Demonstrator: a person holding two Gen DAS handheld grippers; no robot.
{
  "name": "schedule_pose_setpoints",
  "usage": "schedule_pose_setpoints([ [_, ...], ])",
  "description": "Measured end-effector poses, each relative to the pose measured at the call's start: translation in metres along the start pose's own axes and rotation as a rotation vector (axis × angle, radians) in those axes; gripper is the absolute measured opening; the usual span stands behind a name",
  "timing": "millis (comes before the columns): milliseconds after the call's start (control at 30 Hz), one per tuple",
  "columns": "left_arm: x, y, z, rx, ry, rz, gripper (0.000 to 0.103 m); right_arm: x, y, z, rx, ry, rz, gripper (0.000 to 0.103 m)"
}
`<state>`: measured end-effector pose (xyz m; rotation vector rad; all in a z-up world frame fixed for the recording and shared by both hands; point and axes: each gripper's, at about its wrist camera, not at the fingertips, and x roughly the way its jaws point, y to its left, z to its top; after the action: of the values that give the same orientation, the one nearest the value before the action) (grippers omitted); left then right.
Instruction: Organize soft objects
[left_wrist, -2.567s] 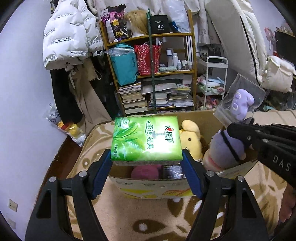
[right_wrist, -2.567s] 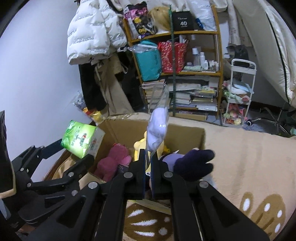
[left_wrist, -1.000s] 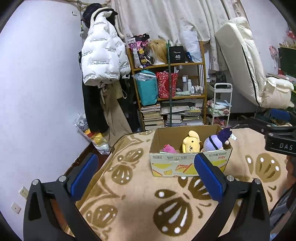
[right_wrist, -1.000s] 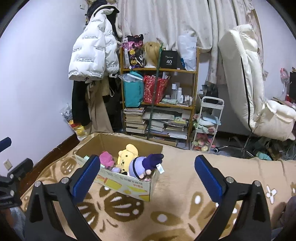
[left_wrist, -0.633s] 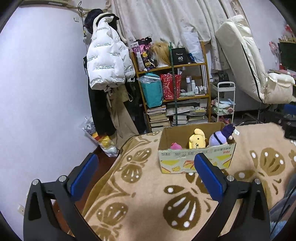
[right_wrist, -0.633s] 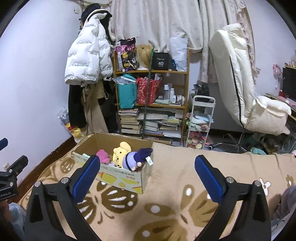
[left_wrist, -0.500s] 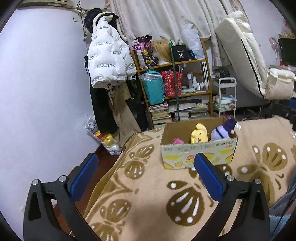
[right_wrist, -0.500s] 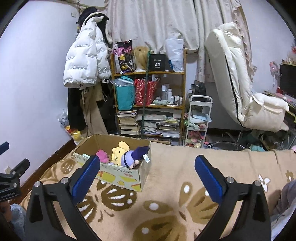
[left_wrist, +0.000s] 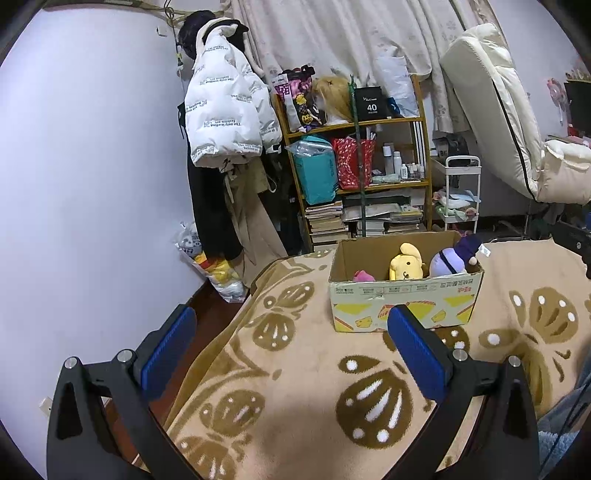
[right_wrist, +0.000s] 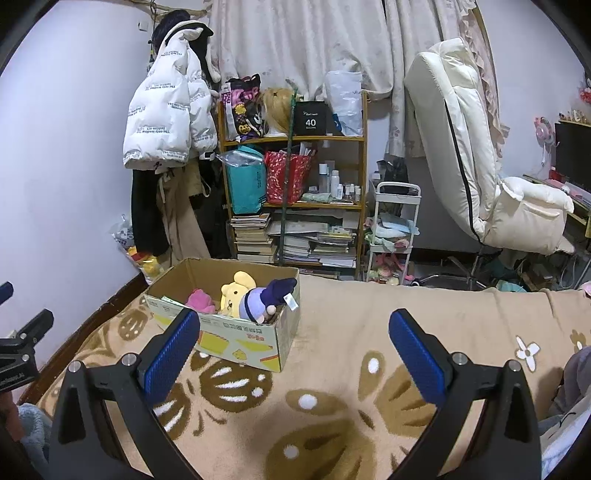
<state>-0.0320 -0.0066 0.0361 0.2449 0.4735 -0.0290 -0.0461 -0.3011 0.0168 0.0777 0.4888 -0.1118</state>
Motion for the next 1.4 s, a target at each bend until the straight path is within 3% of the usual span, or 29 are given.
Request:
schedule_pose_setpoints([
  [433,-0.001,-0.004,0.001,0.009,-0.033,0.019,0.102,0.009,0.002,-0.003,0.007,0.014,0.002,0.103],
  [1400,0.001,-0.002,-0.001,0.009,-0.021,0.019,0.102,0.011,0.005,-0.004,0.005,0.018,0.002,0.103],
])
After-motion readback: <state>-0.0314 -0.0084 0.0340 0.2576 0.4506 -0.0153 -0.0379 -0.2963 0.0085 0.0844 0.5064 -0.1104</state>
